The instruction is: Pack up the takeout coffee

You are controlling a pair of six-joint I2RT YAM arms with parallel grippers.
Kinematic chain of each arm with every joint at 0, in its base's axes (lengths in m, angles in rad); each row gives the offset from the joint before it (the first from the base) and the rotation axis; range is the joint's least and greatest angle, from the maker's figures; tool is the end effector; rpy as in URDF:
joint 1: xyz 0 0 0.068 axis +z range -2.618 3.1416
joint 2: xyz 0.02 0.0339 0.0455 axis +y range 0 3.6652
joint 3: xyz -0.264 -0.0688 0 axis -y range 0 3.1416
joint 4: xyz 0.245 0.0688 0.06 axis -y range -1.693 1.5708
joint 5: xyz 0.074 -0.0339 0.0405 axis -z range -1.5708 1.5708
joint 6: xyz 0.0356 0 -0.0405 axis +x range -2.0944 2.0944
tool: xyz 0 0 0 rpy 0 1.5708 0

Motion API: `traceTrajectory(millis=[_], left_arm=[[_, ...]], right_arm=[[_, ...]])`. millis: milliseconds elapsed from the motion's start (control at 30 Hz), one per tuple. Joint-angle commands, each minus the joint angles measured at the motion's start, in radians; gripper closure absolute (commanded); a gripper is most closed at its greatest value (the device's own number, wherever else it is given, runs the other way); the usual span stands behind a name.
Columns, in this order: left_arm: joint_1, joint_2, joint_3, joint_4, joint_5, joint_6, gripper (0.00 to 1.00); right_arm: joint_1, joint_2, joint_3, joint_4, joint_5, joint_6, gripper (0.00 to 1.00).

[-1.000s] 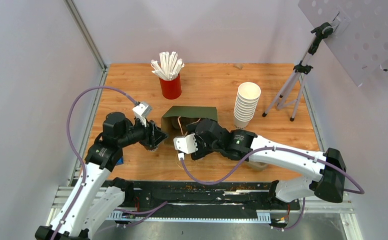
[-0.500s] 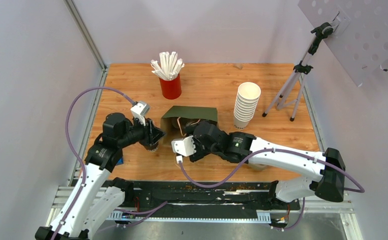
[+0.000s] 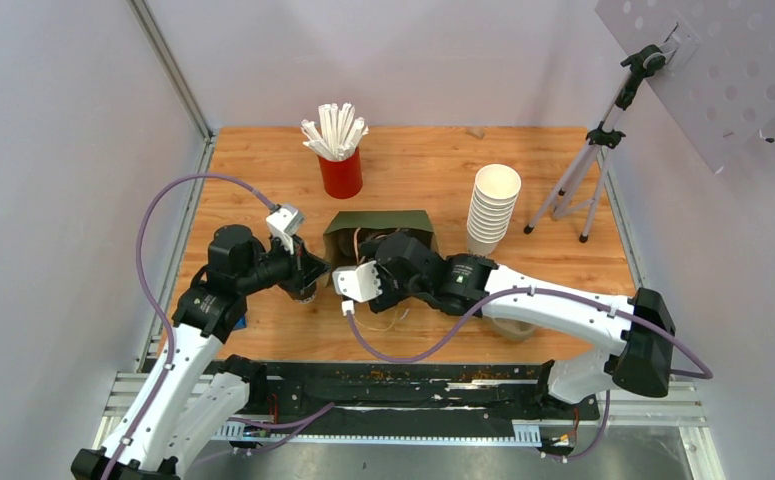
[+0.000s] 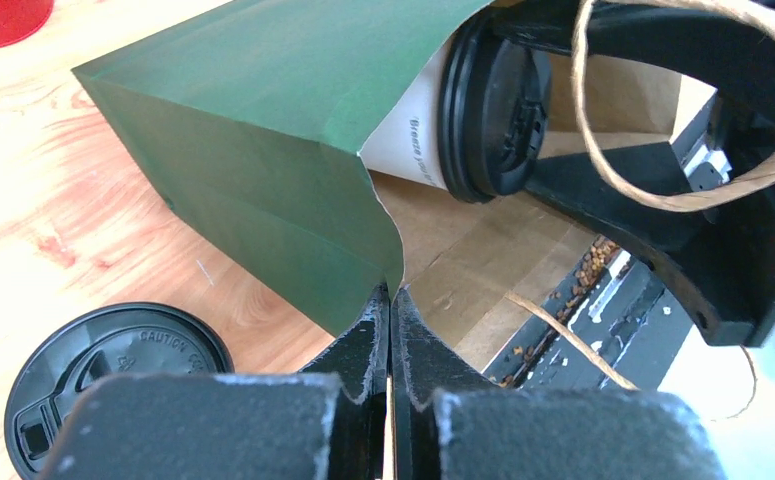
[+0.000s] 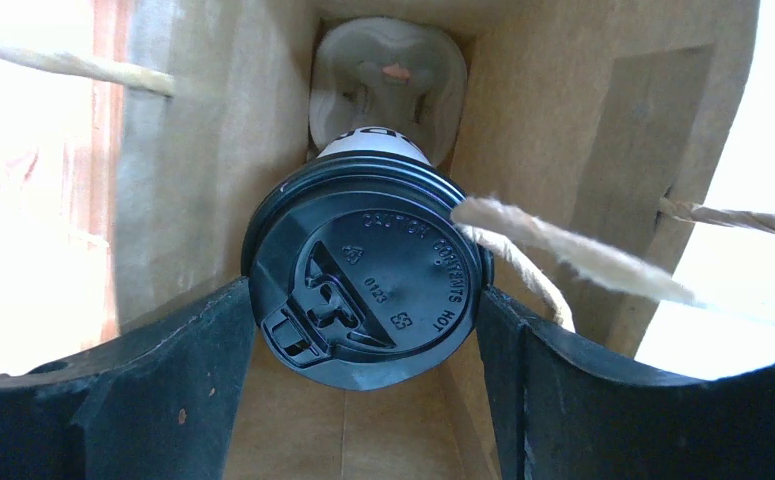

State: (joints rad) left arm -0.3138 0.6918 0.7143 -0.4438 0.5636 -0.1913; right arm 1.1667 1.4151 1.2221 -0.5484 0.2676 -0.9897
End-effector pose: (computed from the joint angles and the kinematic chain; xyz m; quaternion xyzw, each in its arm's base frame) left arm 0.1418 -0.0660 0.3048 0.2002 0.7955 -0.3565 0.4473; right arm 0.1309 0.2822 0.3130 -0.7738 0.4763 -0.0863 0.4085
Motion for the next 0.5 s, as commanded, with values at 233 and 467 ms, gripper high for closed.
traceTrajectory(millis=[233,467], left_arm=[[-0.004,0.009,0.005,0.040,0.044,0.044,1.00],[-0.004,0.026,0.009,0.065,0.069,0.025,1.00]], right_arm=[[-0.088,-0.025,-0.013,0.082,0.002,-0.013,0.26],[-0.135,-0.063,-0.063,0.106,-0.019,-0.043,0.26]])
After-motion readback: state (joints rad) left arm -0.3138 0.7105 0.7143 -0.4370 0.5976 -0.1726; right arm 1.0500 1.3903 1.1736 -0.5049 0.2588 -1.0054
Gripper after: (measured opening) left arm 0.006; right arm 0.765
